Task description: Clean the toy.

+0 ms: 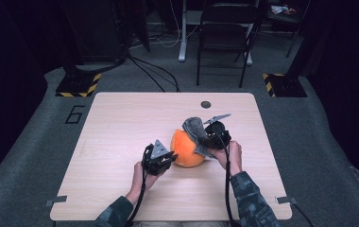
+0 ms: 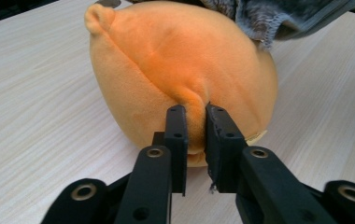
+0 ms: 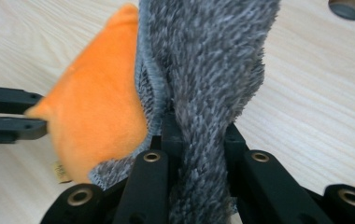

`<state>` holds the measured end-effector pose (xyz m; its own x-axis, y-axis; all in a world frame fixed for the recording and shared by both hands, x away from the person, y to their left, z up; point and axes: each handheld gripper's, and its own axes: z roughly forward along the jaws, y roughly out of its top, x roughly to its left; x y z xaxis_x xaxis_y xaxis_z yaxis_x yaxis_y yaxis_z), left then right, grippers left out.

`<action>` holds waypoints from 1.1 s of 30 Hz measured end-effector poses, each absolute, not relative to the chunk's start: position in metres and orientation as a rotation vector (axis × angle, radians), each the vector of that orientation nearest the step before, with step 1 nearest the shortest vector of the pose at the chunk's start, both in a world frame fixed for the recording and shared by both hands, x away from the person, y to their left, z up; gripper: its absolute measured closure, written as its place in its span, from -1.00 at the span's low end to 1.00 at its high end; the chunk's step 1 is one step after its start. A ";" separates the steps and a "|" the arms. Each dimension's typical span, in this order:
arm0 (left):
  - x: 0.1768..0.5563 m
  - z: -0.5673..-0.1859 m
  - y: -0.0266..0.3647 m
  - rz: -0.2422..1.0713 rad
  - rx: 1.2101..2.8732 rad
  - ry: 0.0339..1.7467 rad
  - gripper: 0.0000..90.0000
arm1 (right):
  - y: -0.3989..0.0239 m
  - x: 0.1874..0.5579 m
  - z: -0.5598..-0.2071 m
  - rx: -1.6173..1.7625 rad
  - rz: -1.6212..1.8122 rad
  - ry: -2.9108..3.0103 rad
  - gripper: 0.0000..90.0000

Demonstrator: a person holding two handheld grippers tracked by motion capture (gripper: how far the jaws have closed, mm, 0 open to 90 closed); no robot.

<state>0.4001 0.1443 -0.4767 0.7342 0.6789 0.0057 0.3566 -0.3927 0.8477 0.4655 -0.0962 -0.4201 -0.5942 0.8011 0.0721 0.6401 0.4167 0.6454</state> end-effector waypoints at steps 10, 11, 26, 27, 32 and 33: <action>0.401 -0.481 0.138 0.473 2.000 0.799 0.70 | -0.103 0.471 -0.427 1.309 0.979 2.406 0.73; 0.401 -0.480 0.139 0.482 1.997 0.799 0.73 | -0.104 0.470 -0.425 1.307 0.993 2.402 0.73; 0.399 -0.478 0.134 0.468 1.993 0.771 0.78 | -0.061 0.446 -0.411 1.101 0.993 2.440 0.74; 0.399 -0.478 0.134 0.465 1.990 0.773 0.78 | -0.064 0.447 -0.411 1.119 1.003 2.430 0.74; 0.400 -0.479 0.136 0.458 1.997 0.781 0.78 | -0.081 0.456 -0.416 1.193 0.981 2.415 0.74; 0.400 -0.479 0.136 0.458 1.996 0.784 0.78 | -0.083 0.458 -0.417 1.196 0.964 2.401 0.74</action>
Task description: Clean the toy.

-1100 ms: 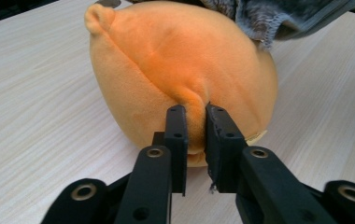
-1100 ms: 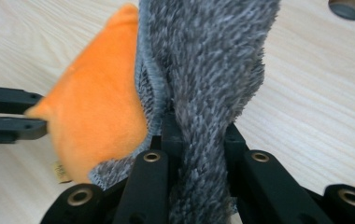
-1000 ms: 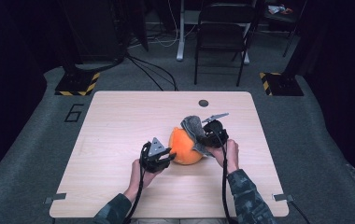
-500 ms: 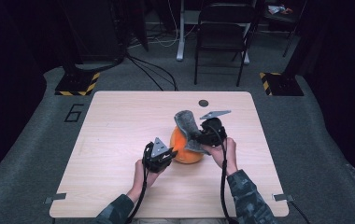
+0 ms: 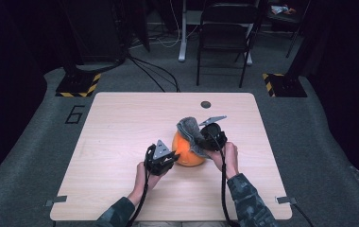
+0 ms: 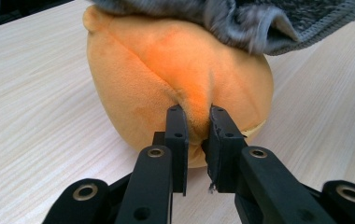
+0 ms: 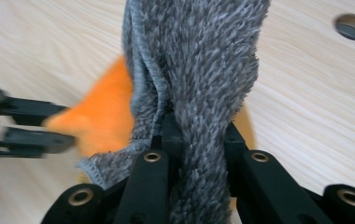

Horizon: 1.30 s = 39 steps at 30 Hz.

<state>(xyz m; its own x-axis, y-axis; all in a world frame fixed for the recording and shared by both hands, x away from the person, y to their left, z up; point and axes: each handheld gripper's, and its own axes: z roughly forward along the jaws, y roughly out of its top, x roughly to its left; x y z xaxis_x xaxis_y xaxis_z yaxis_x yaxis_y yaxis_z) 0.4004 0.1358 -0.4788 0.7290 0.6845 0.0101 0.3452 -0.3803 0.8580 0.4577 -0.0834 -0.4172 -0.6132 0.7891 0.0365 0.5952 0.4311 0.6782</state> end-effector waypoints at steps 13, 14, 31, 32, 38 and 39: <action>0.402 -0.479 0.137 0.446 1.996 0.790 0.78 | -0.138 0.483 -0.459 1.475 0.751 2.365 0.73; 0.402 -0.480 0.137 0.451 1.986 0.797 0.78 | -0.142 0.484 -0.460 1.501 0.757 2.362 0.74; 0.404 -0.484 0.135 0.463 2.021 0.813 0.12 | -0.106 0.469 -0.433 1.330 0.986 2.432 0.74; 0.405 -0.485 0.134 0.460 2.013 0.815 0.23 | -0.106 0.469 -0.433 1.340 0.988 2.419 0.74; 0.405 -0.485 0.131 0.480 1.980 0.835 0.64 | -0.109 0.468 -0.425 1.323 1.015 2.399 0.74; 0.405 -0.485 0.132 0.478 1.974 0.837 0.66 | -0.109 0.466 -0.419 1.312 1.040 2.393 0.74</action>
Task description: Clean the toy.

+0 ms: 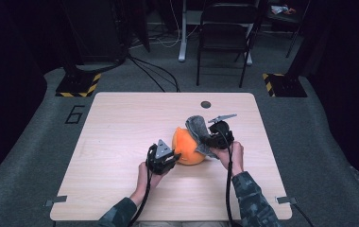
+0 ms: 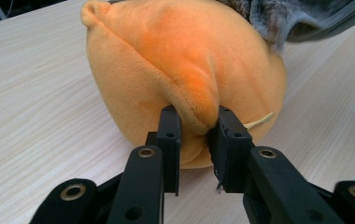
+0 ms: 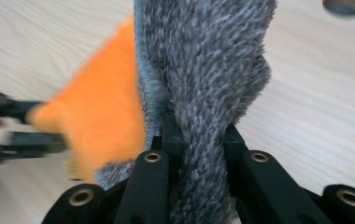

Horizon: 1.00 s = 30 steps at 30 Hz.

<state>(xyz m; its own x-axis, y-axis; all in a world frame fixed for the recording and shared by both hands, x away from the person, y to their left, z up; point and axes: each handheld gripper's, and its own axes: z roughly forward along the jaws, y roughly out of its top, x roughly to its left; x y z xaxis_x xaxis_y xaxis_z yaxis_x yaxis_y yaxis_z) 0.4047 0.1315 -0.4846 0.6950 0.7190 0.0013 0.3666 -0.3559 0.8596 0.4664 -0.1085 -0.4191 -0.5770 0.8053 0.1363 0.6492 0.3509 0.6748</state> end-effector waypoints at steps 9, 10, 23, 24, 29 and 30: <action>0.401 -0.483 0.126 0.484 1.993 0.807 0.71 | -0.051 0.436 -0.405 1.070 1.030 2.447 0.74; 0.401 -0.484 0.126 0.478 1.994 0.811 0.71 | -0.049 0.437 -0.411 1.054 0.993 2.455 0.74; 0.404 -0.486 0.130 0.455 1.993 0.818 0.72 | -0.102 0.461 -0.430 1.288 0.835 2.361 0.75; 0.404 -0.486 0.130 0.455 1.993 0.816 0.72 | -0.108 0.464 -0.435 1.317 0.816 2.363 0.75; 0.404 -0.486 0.131 0.456 1.995 0.815 0.72 | -0.132 0.477 -0.463 1.473 0.733 2.373 0.75; 0.404 -0.486 0.131 0.452 1.992 0.816 0.72 | -0.134 0.479 -0.470 1.482 0.710 2.380 0.75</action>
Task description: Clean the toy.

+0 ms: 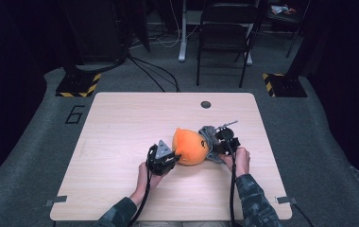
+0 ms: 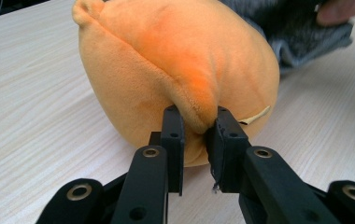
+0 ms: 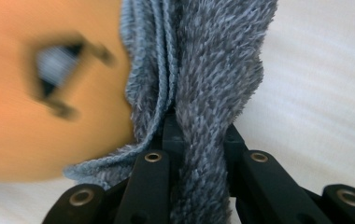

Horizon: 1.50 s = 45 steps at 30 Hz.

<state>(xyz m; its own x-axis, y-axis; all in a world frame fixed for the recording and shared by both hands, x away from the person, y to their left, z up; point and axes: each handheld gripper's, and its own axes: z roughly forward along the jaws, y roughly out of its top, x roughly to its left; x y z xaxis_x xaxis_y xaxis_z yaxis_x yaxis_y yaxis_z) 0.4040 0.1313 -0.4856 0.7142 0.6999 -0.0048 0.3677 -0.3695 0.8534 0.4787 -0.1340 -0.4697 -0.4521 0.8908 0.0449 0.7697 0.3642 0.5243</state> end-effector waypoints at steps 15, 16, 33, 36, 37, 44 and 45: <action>0.403 -0.484 0.128 0.455 1.969 0.809 0.72 | -0.098 0.448 -0.391 1.235 1.109 2.381 0.74; 0.403 -0.484 0.128 0.451 1.976 0.800 0.72 | -0.091 0.445 -0.391 1.202 1.113 2.400 0.74; 0.403 -0.486 0.129 0.434 1.986 0.801 0.72 | -0.073 0.448 -0.413 1.152 0.915 2.405 0.74; 0.404 -0.486 0.130 0.436 1.984 0.808 0.72 | -0.084 0.454 -0.416 1.200 0.887 2.389 0.74; 0.404 -0.486 0.131 0.435 1.986 0.807 0.72 | -0.088 0.456 -0.418 1.217 0.882 2.387 0.74; 0.405 -0.486 0.131 0.425 1.987 0.803 0.72 | -0.115 0.469 -0.437 1.360 0.809 2.367 0.74; 0.405 -0.486 0.131 0.428 1.989 0.801 0.72 | -0.119 0.472 -0.442 1.384 0.801 2.368 0.75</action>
<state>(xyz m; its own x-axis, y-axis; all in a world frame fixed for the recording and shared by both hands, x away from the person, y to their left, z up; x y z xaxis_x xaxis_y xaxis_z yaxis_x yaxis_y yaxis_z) 0.4050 0.1308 -0.4863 0.7278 0.6856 -0.0183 0.3660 -0.3658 0.8557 0.4719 -0.1193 -0.4419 -0.4999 0.8654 0.0337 0.7080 0.3859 0.5914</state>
